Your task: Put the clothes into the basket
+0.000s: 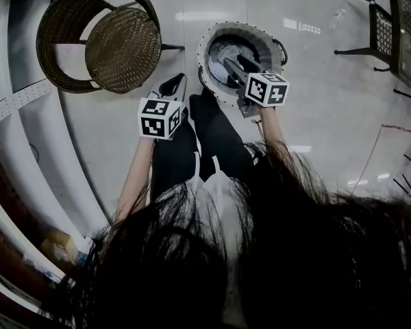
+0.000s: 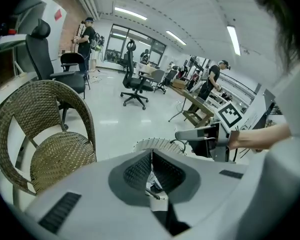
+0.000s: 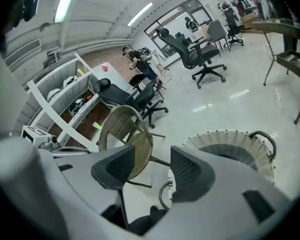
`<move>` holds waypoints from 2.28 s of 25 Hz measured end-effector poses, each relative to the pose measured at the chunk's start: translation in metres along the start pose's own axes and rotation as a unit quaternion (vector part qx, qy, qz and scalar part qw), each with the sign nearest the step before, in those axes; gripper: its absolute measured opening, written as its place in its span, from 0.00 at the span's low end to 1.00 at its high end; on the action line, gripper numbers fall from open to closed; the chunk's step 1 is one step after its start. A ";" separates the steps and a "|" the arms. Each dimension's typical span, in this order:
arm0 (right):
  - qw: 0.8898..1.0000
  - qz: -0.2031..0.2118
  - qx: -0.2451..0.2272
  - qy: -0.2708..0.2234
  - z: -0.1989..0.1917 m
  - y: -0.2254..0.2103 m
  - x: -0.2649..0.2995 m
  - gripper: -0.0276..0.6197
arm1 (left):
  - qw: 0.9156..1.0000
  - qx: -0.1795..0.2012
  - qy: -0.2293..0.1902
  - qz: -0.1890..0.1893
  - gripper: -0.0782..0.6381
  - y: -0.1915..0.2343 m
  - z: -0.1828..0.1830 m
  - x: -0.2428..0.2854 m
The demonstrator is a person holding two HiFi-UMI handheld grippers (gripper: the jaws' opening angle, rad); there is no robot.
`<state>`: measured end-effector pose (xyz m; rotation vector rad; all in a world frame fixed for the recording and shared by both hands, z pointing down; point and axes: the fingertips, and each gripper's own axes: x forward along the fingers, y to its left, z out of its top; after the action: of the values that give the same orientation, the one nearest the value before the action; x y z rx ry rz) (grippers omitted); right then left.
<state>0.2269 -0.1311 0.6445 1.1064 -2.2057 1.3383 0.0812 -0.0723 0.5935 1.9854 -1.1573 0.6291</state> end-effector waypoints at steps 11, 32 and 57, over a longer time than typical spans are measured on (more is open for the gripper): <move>0.994 0.095 -0.004 -0.062 0.059 0.115 -0.049 0.35 | 0.993 -0.051 -0.089 0.061 0.14 0.005 0.025 -0.097; 0.984 0.148 -0.093 -0.030 -0.010 0.261 -0.066 0.25 | 0.976 -0.063 -0.188 0.085 0.14 0.011 0.002 -0.229; 0.978 0.151 -0.137 -0.041 -0.187 0.404 -0.129 0.17 | 0.969 -0.052 -0.228 0.083 0.14 0.015 -0.149 -0.374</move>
<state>-0.0166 0.1902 0.4161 0.7599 -2.6040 1.0637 -0.1153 0.2345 0.4219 2.0114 -1.6082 0.1833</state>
